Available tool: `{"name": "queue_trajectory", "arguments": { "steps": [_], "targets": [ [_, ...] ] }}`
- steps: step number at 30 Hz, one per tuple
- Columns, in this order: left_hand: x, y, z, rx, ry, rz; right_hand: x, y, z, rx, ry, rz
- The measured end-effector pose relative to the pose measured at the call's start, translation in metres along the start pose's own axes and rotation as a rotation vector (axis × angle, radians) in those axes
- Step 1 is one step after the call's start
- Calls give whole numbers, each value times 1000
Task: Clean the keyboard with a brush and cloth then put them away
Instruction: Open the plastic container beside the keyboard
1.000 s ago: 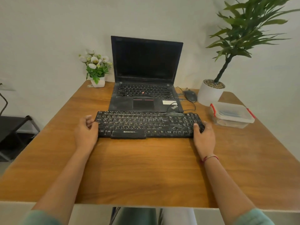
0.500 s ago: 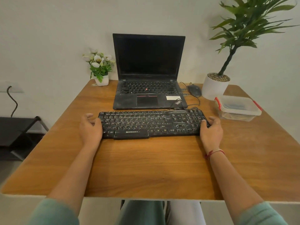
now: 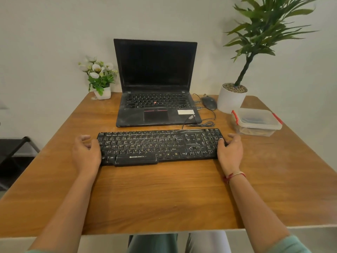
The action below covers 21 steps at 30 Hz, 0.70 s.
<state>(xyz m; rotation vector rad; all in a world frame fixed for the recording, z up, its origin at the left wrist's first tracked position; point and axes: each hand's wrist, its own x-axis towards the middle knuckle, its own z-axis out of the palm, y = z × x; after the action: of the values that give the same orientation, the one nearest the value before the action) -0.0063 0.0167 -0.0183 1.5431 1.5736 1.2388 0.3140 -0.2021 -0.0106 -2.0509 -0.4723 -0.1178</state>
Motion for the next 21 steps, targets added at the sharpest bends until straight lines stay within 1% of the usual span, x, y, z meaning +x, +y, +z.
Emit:
{"name": "queue_trajectory", "arguments": {
  "steps": [3, 7, 9, 11, 12, 15, 17, 19, 21],
  "targets": [
    [-1, 3, 0, -10, 15, -5, 1, 2, 1, -26, -14, -6],
    [-7, 11, -5, 0, 12, 13, 5, 1, 1, -17, -56, 34],
    [-14, 16, -9, 91, 40, 99, 10, -2, -4, 1, -85, 37],
    [-24, 24, -9, 215, 67, 226, 19, -6, -15, -28, -74, -6],
    [-33, 32, -6, 226, 59, 301, 25, -9, -22, -50, -55, -38],
    [-69, 61, 19, 159, -50, 530, 49, -16, -42, -154, 15, -163],
    [-103, 78, 43, 101, -169, 686, 67, -15, -50, -317, 37, -249],
    [-134, 90, 65, 65, -313, 791, 81, -12, -56, -501, -5, -289],
    [-154, 92, 81, 58, -412, 831, 90, -8, -60, -630, -63, -300]
  ]
}}
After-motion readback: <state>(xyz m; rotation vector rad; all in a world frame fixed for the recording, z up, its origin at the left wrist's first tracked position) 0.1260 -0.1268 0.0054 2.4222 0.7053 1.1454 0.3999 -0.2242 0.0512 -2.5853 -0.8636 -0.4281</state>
